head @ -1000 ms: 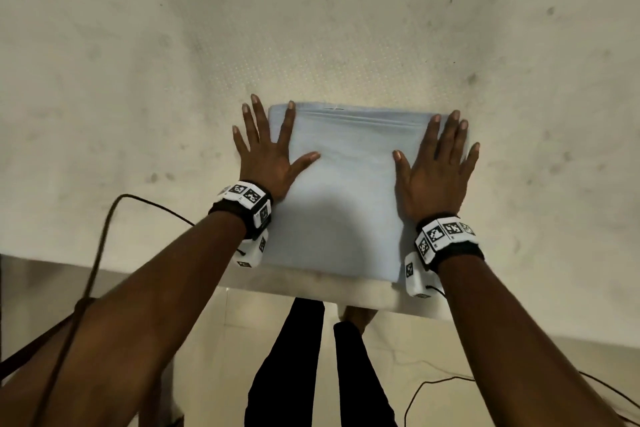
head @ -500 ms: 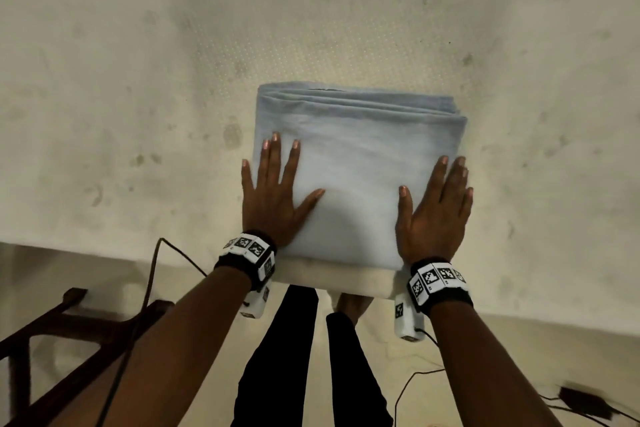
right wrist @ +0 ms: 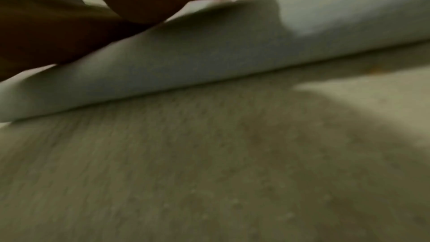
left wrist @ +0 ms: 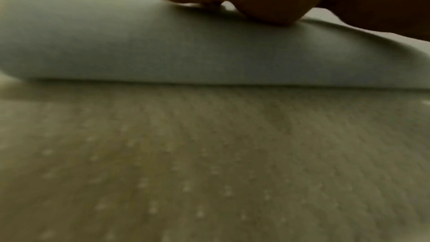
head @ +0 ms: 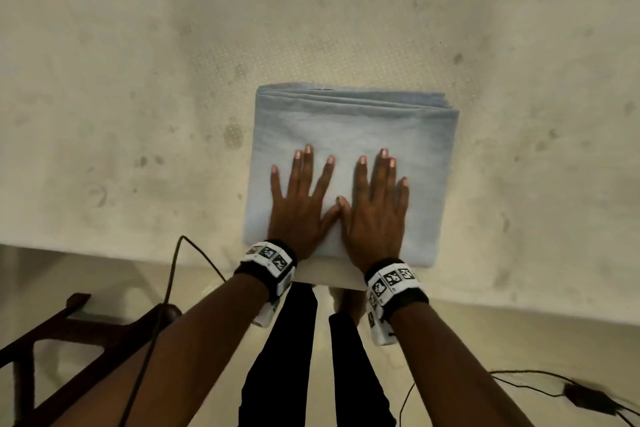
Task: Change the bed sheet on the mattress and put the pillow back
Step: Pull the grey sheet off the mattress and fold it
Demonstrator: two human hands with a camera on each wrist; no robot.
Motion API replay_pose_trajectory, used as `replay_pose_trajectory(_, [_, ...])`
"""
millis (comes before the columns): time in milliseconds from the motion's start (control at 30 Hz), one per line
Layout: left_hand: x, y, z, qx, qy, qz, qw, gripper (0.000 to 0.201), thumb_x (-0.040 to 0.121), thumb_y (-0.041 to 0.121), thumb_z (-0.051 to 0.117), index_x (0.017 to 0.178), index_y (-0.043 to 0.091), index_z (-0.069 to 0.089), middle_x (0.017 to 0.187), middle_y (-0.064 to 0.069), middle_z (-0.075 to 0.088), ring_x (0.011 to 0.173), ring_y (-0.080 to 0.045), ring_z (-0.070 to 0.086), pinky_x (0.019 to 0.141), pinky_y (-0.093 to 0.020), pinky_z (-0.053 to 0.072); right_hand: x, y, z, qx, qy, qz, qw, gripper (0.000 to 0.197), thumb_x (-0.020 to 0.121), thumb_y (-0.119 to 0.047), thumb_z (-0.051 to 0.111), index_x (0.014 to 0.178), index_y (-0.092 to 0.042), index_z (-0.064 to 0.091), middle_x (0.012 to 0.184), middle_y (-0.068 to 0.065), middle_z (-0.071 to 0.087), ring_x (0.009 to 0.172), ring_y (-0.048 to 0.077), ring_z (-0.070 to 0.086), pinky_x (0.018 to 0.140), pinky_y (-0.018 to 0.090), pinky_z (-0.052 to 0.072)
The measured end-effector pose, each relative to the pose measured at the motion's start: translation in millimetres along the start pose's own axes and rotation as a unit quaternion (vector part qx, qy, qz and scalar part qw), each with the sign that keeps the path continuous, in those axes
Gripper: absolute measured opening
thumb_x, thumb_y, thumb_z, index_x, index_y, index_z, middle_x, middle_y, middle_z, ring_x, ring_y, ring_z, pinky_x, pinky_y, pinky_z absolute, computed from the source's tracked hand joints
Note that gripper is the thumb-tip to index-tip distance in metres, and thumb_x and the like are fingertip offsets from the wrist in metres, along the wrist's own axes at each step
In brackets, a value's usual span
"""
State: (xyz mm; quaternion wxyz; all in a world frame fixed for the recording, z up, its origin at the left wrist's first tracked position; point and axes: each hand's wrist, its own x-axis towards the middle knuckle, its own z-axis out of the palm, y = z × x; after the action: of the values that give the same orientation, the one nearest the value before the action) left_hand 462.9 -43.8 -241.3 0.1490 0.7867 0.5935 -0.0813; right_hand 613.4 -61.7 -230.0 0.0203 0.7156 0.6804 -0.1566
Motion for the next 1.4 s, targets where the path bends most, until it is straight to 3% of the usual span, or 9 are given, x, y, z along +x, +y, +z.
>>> replay_pose_trajectory(100, [3.3, 11.7, 8.3, -0.005, -0.013, 0.006, 1.000, 0.067, 0.105, 0.046, 0.032, 0.163, 0.022, 0.007, 0.169, -0.015, -0.003, 0.157, -0.029, -0.002, 0.118, -0.066, 0.011, 0.9, -13.7, 16.2, 0.010, -0.015, 0.006, 1.000, 0.065, 0.106, -0.038, 0.032, 0.161, -0.012, 0.009, 0.168, 0.015, -0.003, 0.156, 0.028, -0.003, 0.124, 0.051, 0.010])
replay_pose_trajectory(367, [-47.2, -52.4, 13.7, -0.089, 0.019, -0.072, 0.993, 0.088, 0.096, 0.066, 0.046, 0.162, 0.021, 0.011, 0.170, -0.008, -0.002, 0.157, -0.026, -0.001, 0.122, -0.057, 0.015, -33.4, 65.1, 6.1, -0.026, -0.005, 0.040, 0.999, 0.080, 0.100, -0.057, 0.036, 0.161, -0.015, 0.007, 0.169, 0.009, -0.001, 0.156, 0.026, -0.002, 0.124, 0.053, 0.008])
replay_pose_trajectory(500, [-51.3, -68.0, 8.5, -0.176, 0.028, -0.123, 0.976, 0.097, 0.092, 0.065, 0.057, 0.162, 0.017, 0.010, 0.168, -0.018, 0.005, 0.156, -0.031, 0.009, 0.123, -0.049, 0.025, -52.7, 94.1, 0.7, 0.067, 0.030, 0.137, 0.988, 0.081, 0.098, -0.053, 0.049, 0.161, -0.014, 0.016, 0.164, 0.022, 0.013, 0.152, 0.036, 0.016, 0.120, 0.051, 0.024])
replay_pose_trajectory(667, [-36.6, -54.6, -7.8, -0.191, 0.075, -0.247, 0.947, 0.092, 0.092, 0.066, 0.056, 0.159, 0.013, 0.021, 0.146, -0.013, 0.044, 0.131, -0.033, 0.045, 0.103, -0.048, 0.043, -58.3, 82.0, -12.1, 0.208, 0.062, 0.222, 0.951, 0.064, 0.101, -0.041, 0.054, 0.150, -0.005, 0.035, 0.142, 0.017, 0.048, 0.129, 0.034, 0.045, 0.105, 0.043, 0.038])
replay_pose_trajectory(800, [-24.8, -52.9, -22.2, -0.266, 0.016, -0.360, 0.894, 0.076, 0.093, 0.068, 0.051, 0.141, 0.012, 0.035, 0.126, -0.018, 0.062, 0.109, -0.040, 0.063, 0.083, -0.045, 0.049, -49.1, 78.4, -28.8, 0.302, -0.007, 0.346, 0.888, 0.048, 0.103, -0.045, 0.046, 0.135, -0.009, 0.045, 0.123, 0.020, 0.064, 0.112, 0.040, 0.060, 0.085, 0.040, 0.044])
replay_pose_trajectory(967, [-27.6, -61.0, -26.8, -0.172, -0.051, -0.335, 0.925, 0.069, 0.095, 0.072, 0.030, 0.120, 0.008, 0.040, 0.091, -0.019, 0.070, 0.081, -0.040, 0.068, 0.067, -0.042, 0.049, -50.0, 81.3, -34.7, 0.201, -0.098, 0.319, 0.921, 0.044, 0.106, -0.048, 0.033, 0.115, -0.007, 0.047, 0.099, 0.025, 0.066, 0.091, 0.043, 0.064, 0.068, 0.040, 0.041])
replay_pose_trajectory(1067, [-36.2, -61.1, -27.9, -0.151, -0.068, -0.317, 0.934, 0.064, 0.097, 0.067, 0.037, 0.122, 0.008, 0.039, 0.098, -0.019, 0.069, 0.085, -0.040, 0.068, 0.068, -0.041, 0.048, -59.3, 81.5, -36.4, 0.144, -0.119, 0.289, 0.939, 0.040, 0.107, -0.042, 0.034, 0.114, -0.005, 0.048, 0.098, 0.022, 0.067, 0.088, 0.041, 0.065, 0.065, 0.038, 0.038])
replay_pose_trajectory(1200, [-42.2, -49.9, -53.5, -0.104, -0.049, -0.261, 0.958, 0.059, 0.095, 0.047, 0.059, 0.134, 0.005, 0.043, 0.117, -0.019, 0.060, 0.104, -0.040, 0.060, 0.085, -0.048, 0.049, -71.1, 78.1, -56.7, 0.041, -0.077, 0.182, 0.979, 0.023, 0.094, -0.026, 0.062, 0.092, -0.003, 0.057, 0.085, 0.018, 0.061, 0.074, 0.039, 0.061, 0.062, 0.041, 0.045])
replay_pose_trajectory(1400, [-31.0, -0.8, -126.3, -0.047, -0.013, -0.093, 0.995, 0.058, 0.087, 0.030, 0.072, 0.135, 0.002, 0.056, 0.123, -0.023, 0.062, 0.107, -0.042, 0.061, 0.089, -0.050, 0.050, -83.1, 54.9, -128.3, 0.015, -0.026, 0.082, 0.996, 0.043, 0.093, -0.038, 0.038, 0.108, -0.005, 0.062, 0.102, 0.015, 0.062, 0.091, 0.036, 0.058, 0.075, 0.044, 0.047])
